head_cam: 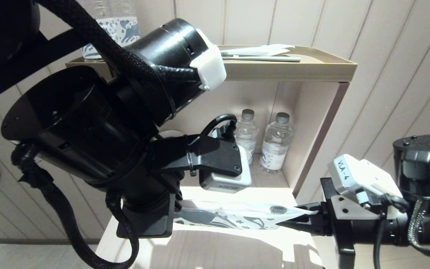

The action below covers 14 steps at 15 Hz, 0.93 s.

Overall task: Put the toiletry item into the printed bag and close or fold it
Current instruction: Place the toothbrush in the storage bag

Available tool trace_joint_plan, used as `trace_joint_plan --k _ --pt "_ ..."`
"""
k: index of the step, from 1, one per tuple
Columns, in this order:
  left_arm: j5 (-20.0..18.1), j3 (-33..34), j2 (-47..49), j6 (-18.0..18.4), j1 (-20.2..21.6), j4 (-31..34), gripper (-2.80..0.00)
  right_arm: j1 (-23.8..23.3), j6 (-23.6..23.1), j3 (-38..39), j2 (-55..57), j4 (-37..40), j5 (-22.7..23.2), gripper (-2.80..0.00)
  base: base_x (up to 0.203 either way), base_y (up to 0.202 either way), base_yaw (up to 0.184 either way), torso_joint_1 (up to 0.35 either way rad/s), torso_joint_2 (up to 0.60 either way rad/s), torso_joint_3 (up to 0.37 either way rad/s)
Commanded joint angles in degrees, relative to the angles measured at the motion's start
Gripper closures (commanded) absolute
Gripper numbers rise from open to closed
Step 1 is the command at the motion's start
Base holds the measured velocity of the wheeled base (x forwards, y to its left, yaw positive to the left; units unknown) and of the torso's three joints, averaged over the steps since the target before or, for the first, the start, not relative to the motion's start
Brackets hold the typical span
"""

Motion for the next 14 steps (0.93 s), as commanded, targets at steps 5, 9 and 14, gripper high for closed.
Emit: trace_joint_plan --k 5,9,14 --pt "0.3 0.0 0.2 -1.9 -1.5 -0.1 -2.8 0.0 -0.1 0.0 -0.7 -0.2 0.2 0.0 0.0 0.0 0.0 0.0 0.0 0.0" --pt "0.4 0.0 0.1 -1.9 -1.5 -1.0 -2.8 0.0 -0.1 -0.1 -0.7 -0.2 0.2 0.0 0.0 0.0 0.0 0.0 0.0 0.0" --pt "0.8 0.0 -3.0 -1.8 -1.5 -0.3 -2.8 -0.2 -0.1 -0.5 -1.3 -0.2 0.2 0.0 0.0 0.0 0.0 0.0 0.0 0.0"
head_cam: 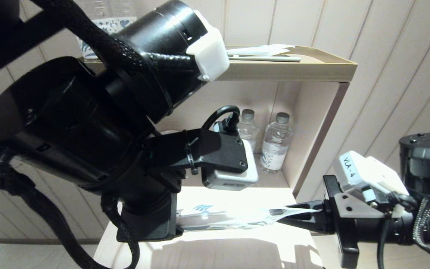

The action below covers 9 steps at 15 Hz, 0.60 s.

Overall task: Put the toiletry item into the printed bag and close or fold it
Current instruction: Place the toothbrush in the storage bag, then hand it to the other hand

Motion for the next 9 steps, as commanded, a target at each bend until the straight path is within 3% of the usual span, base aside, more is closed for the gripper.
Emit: trace_joint_plan --k 1,9 --pt "0.2 0.0 -2.5 0.2 0.2 0.5 -2.8 -0.3 -0.1 -0.3 -0.6 -0.2 0.2 0.0 0.0 0.0 0.0 0.0 0.0 0.0" --pt "0.2 1.0 -13.5 0.1 7.1 1.1 -2.8 -2.4 1.1 -1.7 -0.2 0.5 0.2 0.0 0.0 0.0 0.0 0.0 0.0 0.0"
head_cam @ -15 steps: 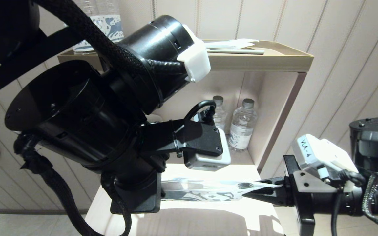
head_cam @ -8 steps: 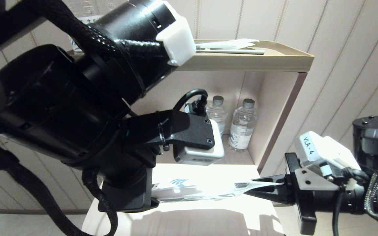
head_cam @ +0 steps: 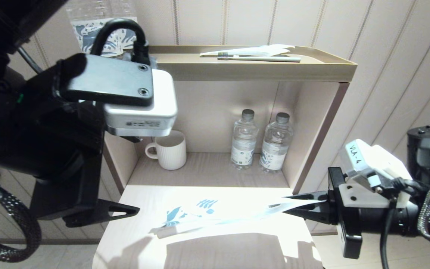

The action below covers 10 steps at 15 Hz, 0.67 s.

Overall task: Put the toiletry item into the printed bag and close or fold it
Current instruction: Hand it to the other hand

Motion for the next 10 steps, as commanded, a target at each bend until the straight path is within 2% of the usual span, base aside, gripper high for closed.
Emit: trace_joint_plan --k 1,2,4,5,8,10 --pt "-0.1 0.4 -3.5 0.1 2.0 0.9 -2.8 -0.5 -0.1 -0.2 0.4 -0.1 0.3 0.0 0.0 0.0 0.0 0.0 0.0 0.0" --pt "-0.4 0.6 -4.0 -0.9 3.3 0.8 -2.8 -0.8 0.0 -0.3 0.8 -0.1 0.5 0.0 0.0 0.0 0.0 0.0 0.0 0.0" --pt "-1.0 0.9 -5.0 -5.2 6.4 0.7 -2.8 -1.4 0.0 -0.4 1.3 -0.1 1.2 0.0 0.0 0.0 0.0 0.0 0.0 0.0" --pt "-2.6 1.2 -5.9 -5.7 8.2 0.7 -2.8 -1.4 0.0 -0.5 1.6 -0.1 1.3 0.0 0.0 0.0 0.0 0.0 0.0 0.0" --pt "-8.1 3.4 -7.7 -5.4 16.8 0.1 -2.8 -1.9 0.7 -0.9 4.4 -0.1 1.5 0.0 0.0 0.0 0.0 0.0 0.0 0.0" --pt "-13.1 5.0 -8.3 -5.7 25.1 -2.8 -2.8 -2.2 0.9 -1.4 7.8 -0.3 1.9 0.0 0.0 0.0 0.0 0.0 0.0 0.0"
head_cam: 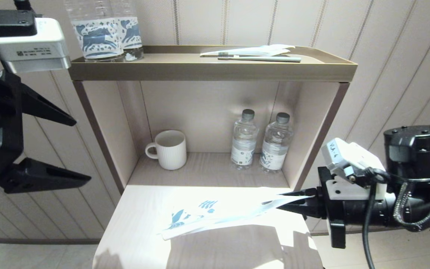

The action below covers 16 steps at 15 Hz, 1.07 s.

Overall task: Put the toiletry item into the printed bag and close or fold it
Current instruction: Hand it to the other hand

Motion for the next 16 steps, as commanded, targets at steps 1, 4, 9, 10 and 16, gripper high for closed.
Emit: trace_joint_plan --k 1,4,9,10,16 --pt "-7.1 2.9 -1.8 -0.1 8.2 -2.4 -2.8 -0.4 -0.1 -0.5 4.0 -0.3 0.2 0.0 0.0 0.0 0.0 0.0 0.0 0.0" --pt "-21.5 17.3 -6.2 -1.4 16.9 -10.9 -2.8 -1.1 0.0 -1.0 5.5 0.0 0.3 0.0 0.0 0.0 0.0 0.0 0.0 0.0" --pt "-29.6 47.0 -12.7 -10.2 21.4 -46.0 -2.8 -1.6 0.1 -0.9 11.8 -0.4 -0.1 0.0 0.0 0.0 0.0 0.0 0.0 0.0" --pt "-32.1 49.6 -12.7 -12.3 21.5 -52.2 -2.8 -1.7 0.1 -1.1 13.1 -0.4 -0.1 0.0 0.0 0.0 0.0 0.0 0.0 0.0" --pt "-37.1 49.6 -6.6 -14.4 17.0 -56.6 -2.8 -3.6 -0.2 -2.4 17.8 -0.6 -0.7 0.0 0.0 0.0 0.0 0.0 0.0 0.0"
